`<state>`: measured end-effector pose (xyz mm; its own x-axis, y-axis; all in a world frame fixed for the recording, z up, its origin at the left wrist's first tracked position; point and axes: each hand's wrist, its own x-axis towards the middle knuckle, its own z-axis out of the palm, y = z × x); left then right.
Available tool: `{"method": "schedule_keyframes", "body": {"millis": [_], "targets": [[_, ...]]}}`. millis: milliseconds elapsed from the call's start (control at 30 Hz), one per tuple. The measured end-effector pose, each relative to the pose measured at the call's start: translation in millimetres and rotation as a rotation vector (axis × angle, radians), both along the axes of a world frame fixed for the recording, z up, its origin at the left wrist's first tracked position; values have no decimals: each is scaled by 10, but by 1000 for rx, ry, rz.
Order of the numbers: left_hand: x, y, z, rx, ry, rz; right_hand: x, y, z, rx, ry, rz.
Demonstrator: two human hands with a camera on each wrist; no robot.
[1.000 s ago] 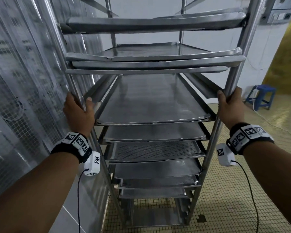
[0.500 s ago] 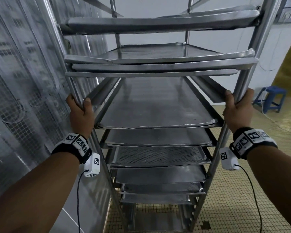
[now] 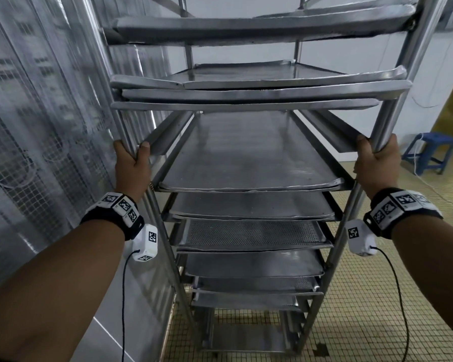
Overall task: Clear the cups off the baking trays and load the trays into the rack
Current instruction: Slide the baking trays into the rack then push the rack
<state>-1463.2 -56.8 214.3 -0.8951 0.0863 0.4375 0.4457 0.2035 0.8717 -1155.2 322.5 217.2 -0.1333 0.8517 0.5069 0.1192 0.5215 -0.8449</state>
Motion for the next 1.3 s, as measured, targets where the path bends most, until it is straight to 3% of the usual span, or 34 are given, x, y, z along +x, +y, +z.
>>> {"method": "schedule_keyframes", "body": {"millis": [567,767,1300], "targets": [[-202,427,47,-8,-13,-34,-205,354,58,-33,28,107],[-336,526,48,-26,-13,-20,-272,442,42,-18,-12,47],[-552,680,8,-34,-6,15,-461,687,13,-3,6,102]]}}
